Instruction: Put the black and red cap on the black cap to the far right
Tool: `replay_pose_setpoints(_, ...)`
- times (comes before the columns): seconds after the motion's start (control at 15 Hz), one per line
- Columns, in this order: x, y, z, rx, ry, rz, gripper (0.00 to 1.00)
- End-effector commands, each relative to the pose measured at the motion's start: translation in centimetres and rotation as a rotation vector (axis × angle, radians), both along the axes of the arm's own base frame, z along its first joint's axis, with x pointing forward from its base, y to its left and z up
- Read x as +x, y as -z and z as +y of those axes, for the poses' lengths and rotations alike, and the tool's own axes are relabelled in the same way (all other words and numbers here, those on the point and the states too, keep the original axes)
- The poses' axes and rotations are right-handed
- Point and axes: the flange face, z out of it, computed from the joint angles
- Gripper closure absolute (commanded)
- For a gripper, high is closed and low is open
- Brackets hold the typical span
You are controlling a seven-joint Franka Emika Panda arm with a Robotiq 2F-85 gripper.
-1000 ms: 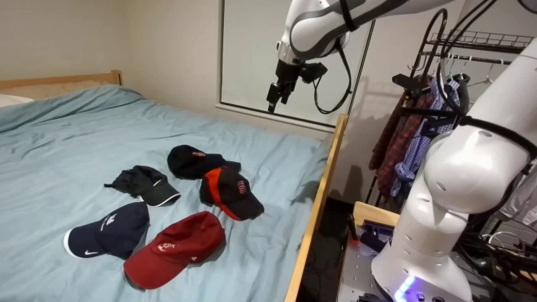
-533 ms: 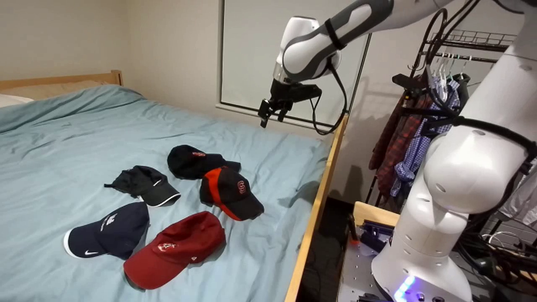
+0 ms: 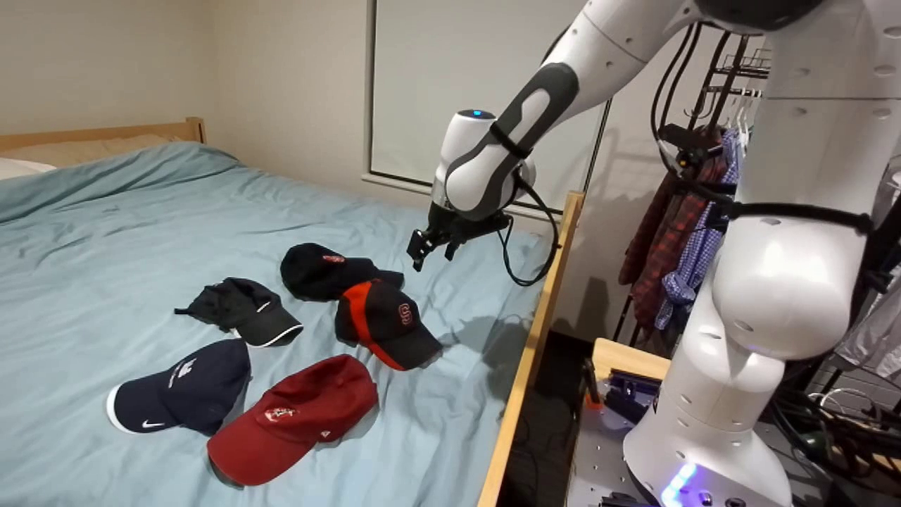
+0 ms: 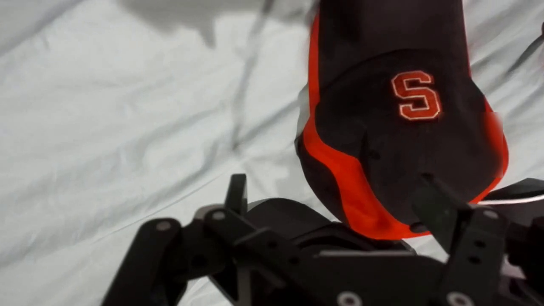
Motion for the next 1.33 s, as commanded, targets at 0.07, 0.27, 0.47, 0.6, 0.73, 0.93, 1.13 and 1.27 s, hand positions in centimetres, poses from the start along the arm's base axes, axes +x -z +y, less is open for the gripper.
replay_pose_setpoints(0.07, 0.9, 1.4, 0.6, 0.001, -0.007, 0.002, 0.0)
replay_pose_setpoints(0.27, 1.6, 1.8, 0.8, 0.003, 0.014, 0.04, 0.0)
replay_pose_setpoints(0.47, 1.7, 2.8, 0.4, 0.031, 0.085, 0.074, 0.0)
replay_pose_setpoints(0.6, 1.6, 4.1, 0.1, 0.045, 0.154, 0.111, 0.0)
replay_pose_setpoints(0.73, 1.2, 5.5, 0.3, 0.081, 0.257, 0.122, 0.0)
replay_pose_setpoints(0.93, 1.6, 8.0, 1.5, 0.094, 0.398, 0.105, 0.0)
replay_pose_setpoints(1.13, 3.6, 9.9, 4.3, 0.113, 0.473, -0.01, 0.0)
replay_pose_setpoints(1.27, 5.0, 10.6, 6.4, 0.143, 0.538, -0.112, 0.0)
